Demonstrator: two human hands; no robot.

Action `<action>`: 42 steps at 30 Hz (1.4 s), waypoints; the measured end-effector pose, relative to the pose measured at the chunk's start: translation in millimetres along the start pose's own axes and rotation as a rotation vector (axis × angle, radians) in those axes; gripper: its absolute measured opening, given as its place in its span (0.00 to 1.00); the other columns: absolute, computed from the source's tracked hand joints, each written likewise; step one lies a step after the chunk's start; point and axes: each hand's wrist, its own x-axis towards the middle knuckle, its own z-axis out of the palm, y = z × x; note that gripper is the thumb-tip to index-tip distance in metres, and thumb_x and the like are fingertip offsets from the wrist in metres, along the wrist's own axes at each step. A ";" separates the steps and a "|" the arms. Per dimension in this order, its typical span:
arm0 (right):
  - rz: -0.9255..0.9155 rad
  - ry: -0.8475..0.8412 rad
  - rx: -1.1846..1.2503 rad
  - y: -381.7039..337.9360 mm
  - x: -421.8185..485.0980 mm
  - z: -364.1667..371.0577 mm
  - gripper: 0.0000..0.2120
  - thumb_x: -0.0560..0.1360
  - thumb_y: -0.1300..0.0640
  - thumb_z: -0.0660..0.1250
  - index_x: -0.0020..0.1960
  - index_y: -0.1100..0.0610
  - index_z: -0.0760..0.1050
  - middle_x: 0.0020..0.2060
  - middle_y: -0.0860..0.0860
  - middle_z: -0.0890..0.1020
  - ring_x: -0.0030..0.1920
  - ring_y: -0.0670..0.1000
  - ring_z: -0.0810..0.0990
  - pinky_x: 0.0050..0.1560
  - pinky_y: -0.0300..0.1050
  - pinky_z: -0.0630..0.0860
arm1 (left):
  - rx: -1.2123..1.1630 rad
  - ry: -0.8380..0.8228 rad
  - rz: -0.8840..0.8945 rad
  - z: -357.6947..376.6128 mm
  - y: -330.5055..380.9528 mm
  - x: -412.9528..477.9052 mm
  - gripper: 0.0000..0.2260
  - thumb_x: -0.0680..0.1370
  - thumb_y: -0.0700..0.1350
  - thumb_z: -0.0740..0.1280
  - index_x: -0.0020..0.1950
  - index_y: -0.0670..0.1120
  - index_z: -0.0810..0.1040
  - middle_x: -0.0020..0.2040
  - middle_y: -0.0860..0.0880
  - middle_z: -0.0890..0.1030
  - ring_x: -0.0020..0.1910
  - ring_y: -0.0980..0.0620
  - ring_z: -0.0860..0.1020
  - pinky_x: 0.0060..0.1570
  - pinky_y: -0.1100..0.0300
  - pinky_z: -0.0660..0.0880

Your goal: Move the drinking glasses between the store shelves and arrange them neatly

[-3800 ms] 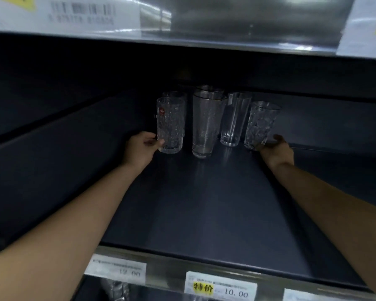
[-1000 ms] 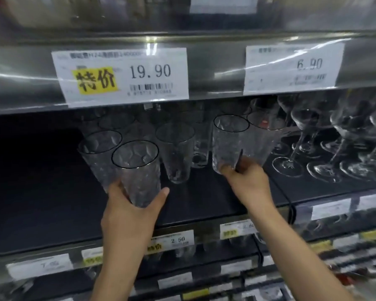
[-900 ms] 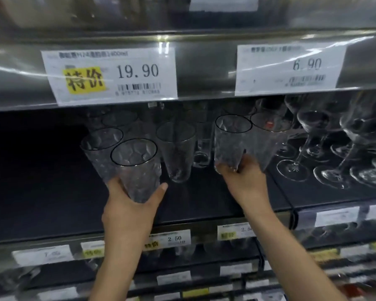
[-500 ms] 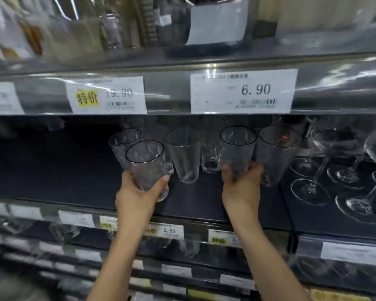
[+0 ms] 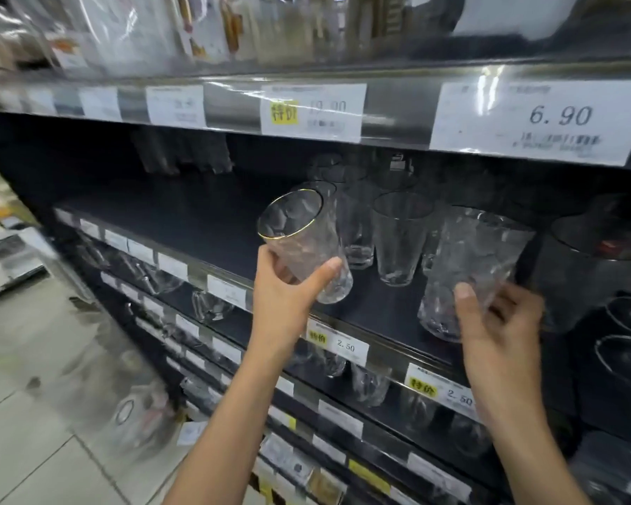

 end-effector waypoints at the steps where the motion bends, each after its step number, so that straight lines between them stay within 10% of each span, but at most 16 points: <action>1: 0.053 -0.021 0.137 -3.9 -3.7 4.0 0.14 0.76 0.44 0.66 0.58 0.45 0.67 0.52 0.39 0.77 0.53 0.39 0.78 0.51 0.38 0.70 | -0.027 0.005 0.007 -8.0 3.4 -5.2 0.26 0.66 0.49 0.81 0.59 0.55 0.72 0.53 0.60 0.83 0.54 0.62 0.81 0.51 0.68 0.76; 5: 0.310 -0.272 0.608 -19.9 -24.3 28.7 0.17 0.76 0.47 0.60 0.57 0.55 0.77 0.43 0.53 0.85 0.40 0.56 0.84 0.45 0.55 0.79 | -0.134 0.042 -0.001 -44.9 2.4 -27.5 0.30 0.65 0.53 0.77 0.63 0.57 0.71 0.56 0.62 0.83 0.57 0.61 0.81 0.50 0.69 0.77; 10: 0.353 -0.593 0.655 -27.9 -59.2 88.6 0.33 0.55 0.31 0.78 0.53 0.49 0.84 0.35 0.57 0.83 0.31 0.56 0.81 0.30 0.50 0.80 | -0.375 0.185 -0.103 -101.9 -6.3 -49.3 0.47 0.62 0.61 0.79 0.73 0.41 0.68 0.59 0.38 0.79 0.57 0.32 0.79 0.54 0.39 0.78; 13: 0.420 -0.726 0.629 -19.9 -72.6 133.2 0.51 0.47 0.36 0.83 0.66 0.54 0.75 0.42 0.60 0.84 0.35 0.58 0.82 0.33 0.51 0.80 | -0.346 0.324 -0.137 -141.4 -7.7 -55.0 0.49 0.57 0.67 0.79 0.70 0.41 0.72 0.56 0.41 0.82 0.54 0.39 0.82 0.50 0.45 0.80; 19: 0.518 -0.818 0.565 -22.4 -97.1 220.2 0.45 0.52 0.39 0.82 0.65 0.51 0.75 0.50 0.59 0.85 0.41 0.59 0.84 0.38 0.51 0.81 | -0.276 0.458 -0.186 -214.2 -9.3 -41.4 0.50 0.54 0.74 0.75 0.69 0.47 0.75 0.60 0.45 0.83 0.59 0.42 0.82 0.60 0.42 0.76; 32: 0.422 -0.685 0.420 -19.3 -92.7 385.0 0.43 0.59 0.32 0.77 0.71 0.42 0.70 0.64 0.43 0.80 0.66 0.47 0.77 0.70 0.58 0.68 | -0.159 0.214 -0.255 -353.7 -38.3 84.2 0.46 0.59 0.76 0.71 0.73 0.58 0.68 0.72 0.54 0.73 0.72 0.50 0.71 0.71 0.37 0.65; 37: 0.338 -0.580 0.323 -17.2 -71.1 428.5 0.50 0.56 0.30 0.78 0.74 0.42 0.66 0.68 0.43 0.76 0.69 0.48 0.74 0.72 0.59 0.65 | -0.122 -0.013 -0.231 -372.0 -42.8 154.8 0.26 0.69 0.57 0.74 0.64 0.56 0.73 0.58 0.57 0.83 0.59 0.57 0.81 0.64 0.48 0.74; 42: 0.263 -0.465 0.244 -14.7 -37.1 470.8 0.55 0.56 0.35 0.80 0.78 0.42 0.58 0.70 0.39 0.71 0.69 0.46 0.71 0.74 0.59 0.61 | -0.098 -0.128 -0.204 -381.4 -60.0 238.8 0.26 0.68 0.51 0.77 0.63 0.53 0.72 0.57 0.54 0.84 0.57 0.53 0.82 0.63 0.47 0.75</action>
